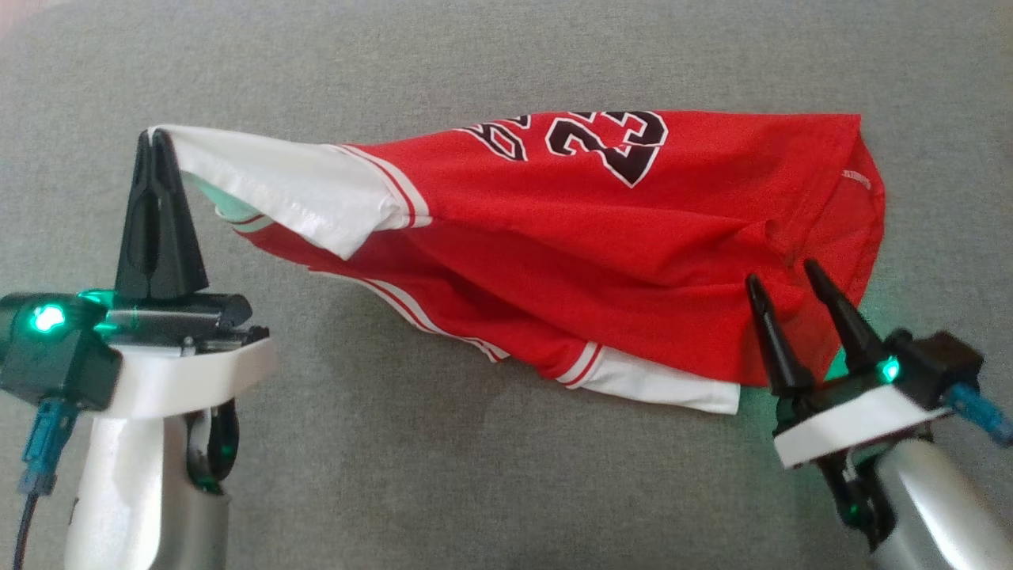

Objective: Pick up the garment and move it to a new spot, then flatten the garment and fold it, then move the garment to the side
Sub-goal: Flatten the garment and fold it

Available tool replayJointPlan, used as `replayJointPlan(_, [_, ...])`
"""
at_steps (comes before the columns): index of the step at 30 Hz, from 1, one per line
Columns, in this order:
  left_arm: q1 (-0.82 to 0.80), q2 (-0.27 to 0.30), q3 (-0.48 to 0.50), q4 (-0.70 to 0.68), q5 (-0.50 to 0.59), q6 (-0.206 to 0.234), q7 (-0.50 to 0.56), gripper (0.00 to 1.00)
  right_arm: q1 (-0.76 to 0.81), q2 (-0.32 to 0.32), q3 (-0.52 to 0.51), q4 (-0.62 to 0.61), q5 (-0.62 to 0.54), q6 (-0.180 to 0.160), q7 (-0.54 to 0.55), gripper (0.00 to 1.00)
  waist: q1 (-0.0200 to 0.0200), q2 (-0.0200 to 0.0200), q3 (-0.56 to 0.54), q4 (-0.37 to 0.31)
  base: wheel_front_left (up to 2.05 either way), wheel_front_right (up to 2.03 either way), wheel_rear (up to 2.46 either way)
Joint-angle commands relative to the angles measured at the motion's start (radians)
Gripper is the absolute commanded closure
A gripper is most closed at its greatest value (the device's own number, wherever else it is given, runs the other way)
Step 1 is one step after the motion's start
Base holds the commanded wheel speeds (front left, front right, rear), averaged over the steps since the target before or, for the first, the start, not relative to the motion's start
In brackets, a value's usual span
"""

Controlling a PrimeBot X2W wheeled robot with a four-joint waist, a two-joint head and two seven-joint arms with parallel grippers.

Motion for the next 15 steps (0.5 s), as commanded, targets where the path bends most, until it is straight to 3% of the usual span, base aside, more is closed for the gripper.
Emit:
replayJointPlan(1, [-0.016,0.027,0.023,-0.046,-0.009,-0.004,0.003,1.00,-0.044,-0.040,0.039,-0.012,0.028,-0.001,0.000,0.00,0.0000,0.0000,0.003,0.002,0.00,0.00,0.00])
replayJointPlan(12, [-0.062,0.029,-0.010,-0.056,-0.010,-0.007,0.018,1.00,-0.241,-0.209,0.258,0.004,0.267,-0.001,0.256,0.02,0.0000,0.0000,0.037,0.024,0.00,0.00,0.00])
replayJointPlan(13, [-0.070,0.028,-0.016,-0.055,-0.011,-0.008,0.018,1.00,-0.258,-0.221,0.265,0.011,0.285,-0.001,0.266,0.16,0.0000,0.0000,0.041,0.030,0.00,0.00,0.00])
replayJointPlan(14, [-0.078,0.027,-0.020,-0.053,-0.011,-0.009,0.017,1.00,-0.269,-0.227,0.266,0.024,0.303,-0.001,0.276,0.51,0.0000,0.0000,0.043,0.035,0.00,0.00,0.00])
replayJointPlan(15, [-0.085,0.026,-0.024,-0.050,-0.012,-0.009,0.017,1.00,-0.280,-0.234,0.278,0.030,0.315,-0.001,0.286,0.71,0.0000,0.0000,0.044,0.039,0.00,0.00,0.00])
